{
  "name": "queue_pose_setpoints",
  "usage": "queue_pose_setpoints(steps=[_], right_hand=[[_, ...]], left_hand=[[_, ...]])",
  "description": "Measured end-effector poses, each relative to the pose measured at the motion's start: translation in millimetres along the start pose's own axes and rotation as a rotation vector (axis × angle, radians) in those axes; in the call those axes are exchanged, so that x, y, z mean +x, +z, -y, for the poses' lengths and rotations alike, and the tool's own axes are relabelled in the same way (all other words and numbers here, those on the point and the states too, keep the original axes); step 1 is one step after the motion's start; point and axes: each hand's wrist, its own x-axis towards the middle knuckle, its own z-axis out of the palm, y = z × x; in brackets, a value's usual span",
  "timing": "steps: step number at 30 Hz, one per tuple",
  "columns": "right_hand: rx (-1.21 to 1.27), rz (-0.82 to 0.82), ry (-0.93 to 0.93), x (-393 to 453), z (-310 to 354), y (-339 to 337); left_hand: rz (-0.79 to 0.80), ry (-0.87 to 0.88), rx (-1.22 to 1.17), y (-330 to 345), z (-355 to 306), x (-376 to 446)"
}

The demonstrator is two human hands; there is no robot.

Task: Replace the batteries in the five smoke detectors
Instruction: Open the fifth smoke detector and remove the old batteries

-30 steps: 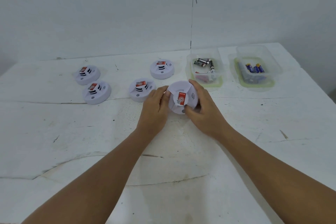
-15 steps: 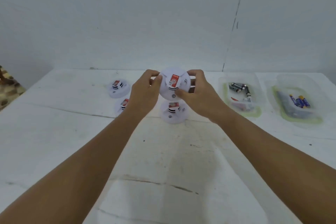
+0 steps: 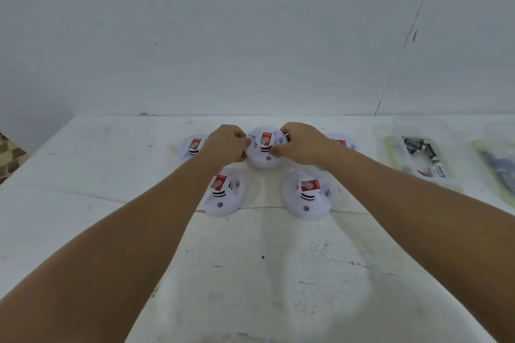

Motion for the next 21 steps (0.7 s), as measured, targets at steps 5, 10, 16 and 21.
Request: queue_pose_setpoints(steps=[5, 10, 16, 21], right_hand=[[-0.037, 0.032, 0.027, 10.3, -0.3, 8.5], [-0.042, 0.028, 0.061, 11.4, -0.6, 11.9], [-0.174, -0.098, -0.024, -0.7, -5.2, 10.2], [-0.277, -0.372, -0.046, -25.2, -25.7, -19.5]], left_hand=[[0.041, -0.013, 0.071, -0.4, 3.6, 10.9], [0.054, -0.002, 0.163, -0.4, 0.3, 9.0], [-0.011, 0.103, 0.382, -1.9, -6.7, 2.3], [-0.198, 0.284, 0.361, 4.9, -18.0, -10.3]])
